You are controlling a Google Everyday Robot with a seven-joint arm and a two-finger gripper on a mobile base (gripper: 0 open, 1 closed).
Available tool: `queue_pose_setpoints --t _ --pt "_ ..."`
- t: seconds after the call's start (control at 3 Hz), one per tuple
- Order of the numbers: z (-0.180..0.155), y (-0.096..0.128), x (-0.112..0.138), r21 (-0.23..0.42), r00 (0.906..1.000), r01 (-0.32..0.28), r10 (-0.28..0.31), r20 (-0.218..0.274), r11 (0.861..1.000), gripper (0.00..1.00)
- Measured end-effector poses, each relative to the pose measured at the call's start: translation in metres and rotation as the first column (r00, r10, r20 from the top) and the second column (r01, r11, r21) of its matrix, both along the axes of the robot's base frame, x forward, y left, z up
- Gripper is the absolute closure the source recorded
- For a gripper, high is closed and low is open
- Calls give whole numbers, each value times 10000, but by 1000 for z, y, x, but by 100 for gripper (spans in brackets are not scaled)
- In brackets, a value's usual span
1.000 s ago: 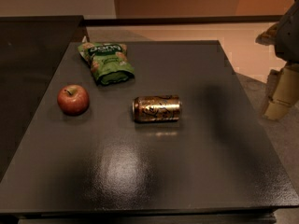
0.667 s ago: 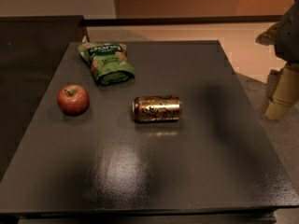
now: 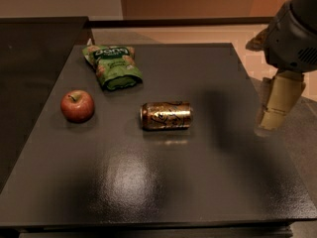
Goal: Pick orange can
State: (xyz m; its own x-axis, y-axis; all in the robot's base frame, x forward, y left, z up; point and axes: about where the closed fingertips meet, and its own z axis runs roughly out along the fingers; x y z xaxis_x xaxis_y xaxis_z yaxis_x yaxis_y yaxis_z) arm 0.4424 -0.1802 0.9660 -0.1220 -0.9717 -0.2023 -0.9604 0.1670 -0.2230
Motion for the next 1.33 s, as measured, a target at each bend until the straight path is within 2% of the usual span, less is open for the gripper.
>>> queue_pose_setpoints --t 0.33,0.67,1.33 --pt "-18 35 7 82 9956 -911 912 -194 9958 0" --pt "-34 66 19 263 9853 -1662 1670 -346 9857 0" --pt "-68 110 43 234 9657 -2500 2510 -661 9680 0"
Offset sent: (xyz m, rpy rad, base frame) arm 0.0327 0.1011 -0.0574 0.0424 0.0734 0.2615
